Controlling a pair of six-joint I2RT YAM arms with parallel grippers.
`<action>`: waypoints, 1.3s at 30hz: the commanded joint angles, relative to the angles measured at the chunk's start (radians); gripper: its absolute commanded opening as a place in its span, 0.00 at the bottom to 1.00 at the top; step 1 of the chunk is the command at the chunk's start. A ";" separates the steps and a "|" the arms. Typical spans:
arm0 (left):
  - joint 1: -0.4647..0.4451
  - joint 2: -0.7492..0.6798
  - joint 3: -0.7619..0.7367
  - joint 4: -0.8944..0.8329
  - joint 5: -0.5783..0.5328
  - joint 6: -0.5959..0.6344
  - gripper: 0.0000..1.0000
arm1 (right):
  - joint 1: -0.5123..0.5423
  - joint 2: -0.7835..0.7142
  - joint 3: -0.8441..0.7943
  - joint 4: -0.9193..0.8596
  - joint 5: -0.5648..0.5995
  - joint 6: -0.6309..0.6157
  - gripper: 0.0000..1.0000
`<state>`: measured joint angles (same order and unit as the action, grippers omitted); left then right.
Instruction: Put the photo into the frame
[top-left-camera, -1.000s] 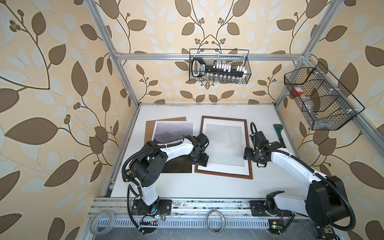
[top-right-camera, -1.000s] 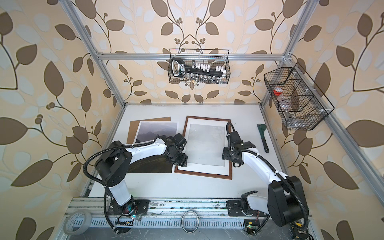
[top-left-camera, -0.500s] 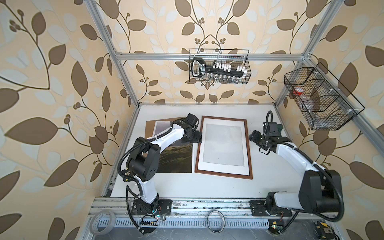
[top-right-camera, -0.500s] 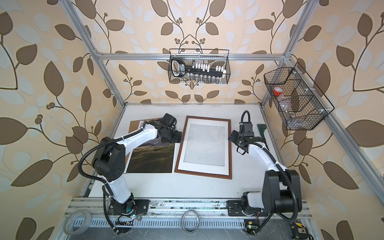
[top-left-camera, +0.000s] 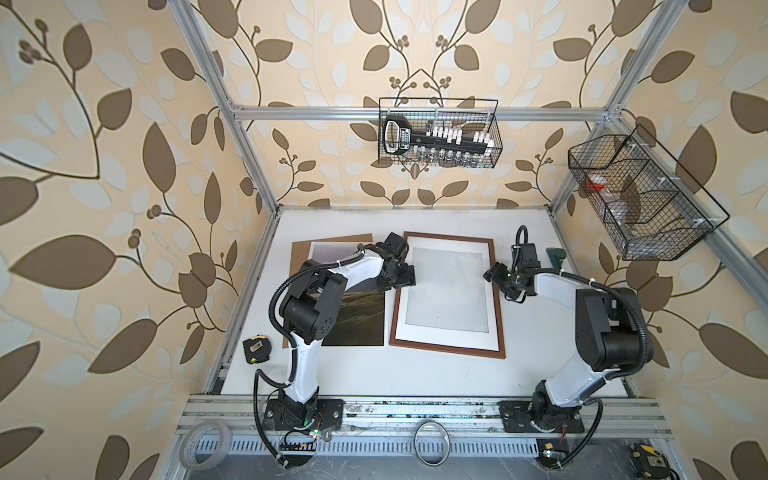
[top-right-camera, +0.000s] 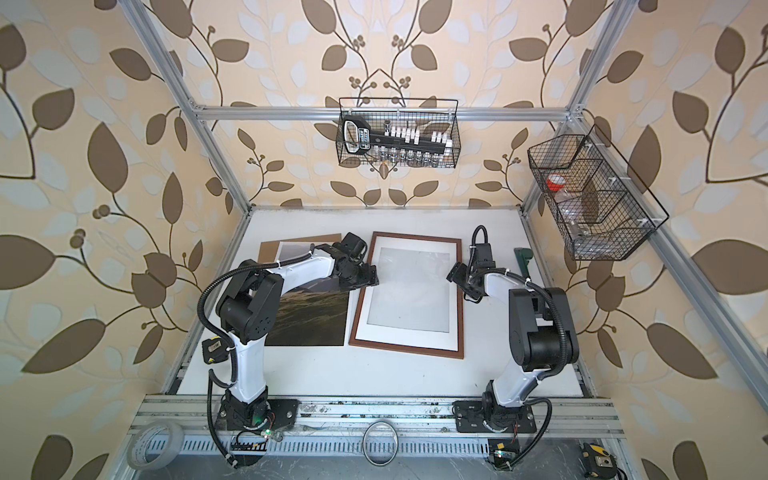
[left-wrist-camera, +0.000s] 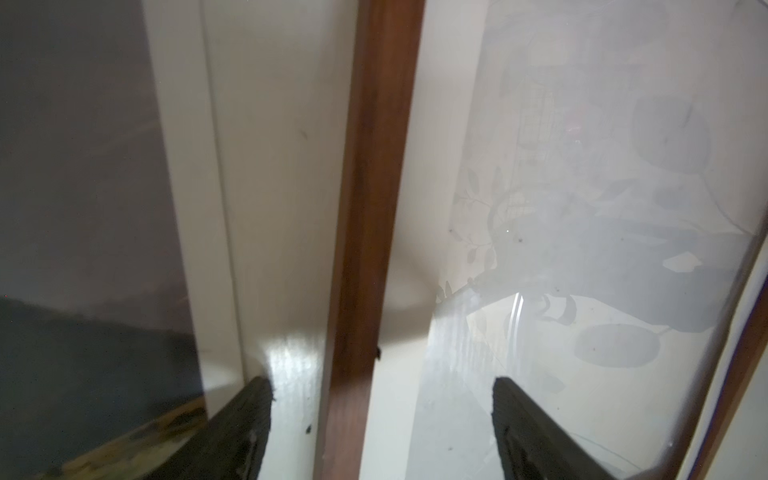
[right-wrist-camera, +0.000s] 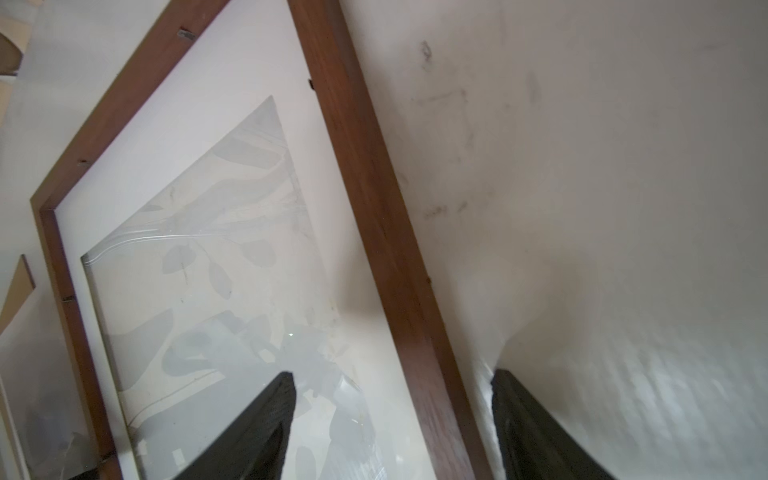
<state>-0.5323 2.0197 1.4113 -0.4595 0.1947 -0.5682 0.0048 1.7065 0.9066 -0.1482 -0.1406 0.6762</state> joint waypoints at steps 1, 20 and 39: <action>-0.054 0.057 0.043 0.030 0.064 -0.055 0.84 | -0.017 0.044 0.027 0.029 -0.051 0.020 0.76; -0.055 -0.224 -0.051 -0.081 -0.177 0.046 0.84 | 0.114 -0.168 0.196 -0.297 0.406 -0.149 0.93; 0.166 -0.733 -0.531 -0.021 -0.316 -0.023 0.89 | 0.612 -0.230 0.092 -0.162 0.144 0.097 0.62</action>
<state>-0.3862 1.2934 0.9207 -0.4828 -0.2020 -0.5480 0.5320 1.4403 0.9718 -0.3546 0.0963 0.6739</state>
